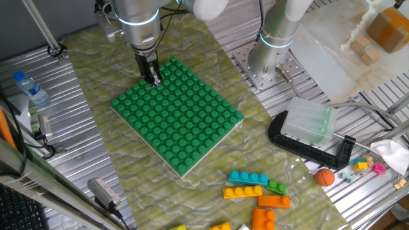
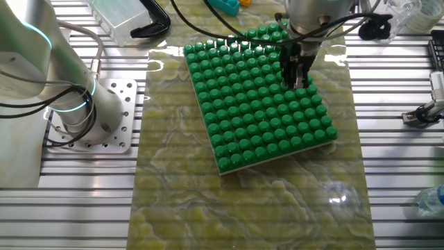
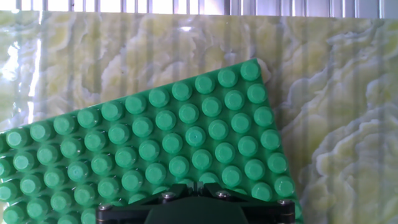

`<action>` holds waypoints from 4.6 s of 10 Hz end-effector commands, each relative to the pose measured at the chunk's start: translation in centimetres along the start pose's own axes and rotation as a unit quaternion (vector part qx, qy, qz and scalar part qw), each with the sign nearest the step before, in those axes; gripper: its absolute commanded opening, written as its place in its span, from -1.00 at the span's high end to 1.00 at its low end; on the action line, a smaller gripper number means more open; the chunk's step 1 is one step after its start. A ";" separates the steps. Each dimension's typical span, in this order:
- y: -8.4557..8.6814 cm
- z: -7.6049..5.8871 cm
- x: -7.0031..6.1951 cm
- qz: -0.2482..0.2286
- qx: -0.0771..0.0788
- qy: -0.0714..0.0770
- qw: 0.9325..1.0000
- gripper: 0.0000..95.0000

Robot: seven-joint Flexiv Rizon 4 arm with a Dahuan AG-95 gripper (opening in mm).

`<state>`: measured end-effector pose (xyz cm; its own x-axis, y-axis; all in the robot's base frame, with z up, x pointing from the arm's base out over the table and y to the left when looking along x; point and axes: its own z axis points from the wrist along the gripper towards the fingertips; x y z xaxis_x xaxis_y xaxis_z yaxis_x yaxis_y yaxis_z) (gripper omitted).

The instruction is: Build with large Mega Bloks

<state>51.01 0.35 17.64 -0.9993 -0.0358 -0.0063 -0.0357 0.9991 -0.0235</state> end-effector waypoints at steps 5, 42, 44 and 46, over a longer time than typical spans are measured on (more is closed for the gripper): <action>1.8 0.4 -0.7 0.009 0.021 -0.004 1.000 1.00; 22.4 0.3 -0.9 -0.040 0.001 -0.011 0.999 0.60; 22.4 0.4 -0.8 -0.040 -0.006 -0.011 0.999 0.60; 22.5 0.4 -0.9 -0.041 -0.007 -0.011 0.999 0.60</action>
<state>51.12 22.84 16.72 -0.9929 -0.1165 -0.0253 -0.1162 0.9931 -0.0124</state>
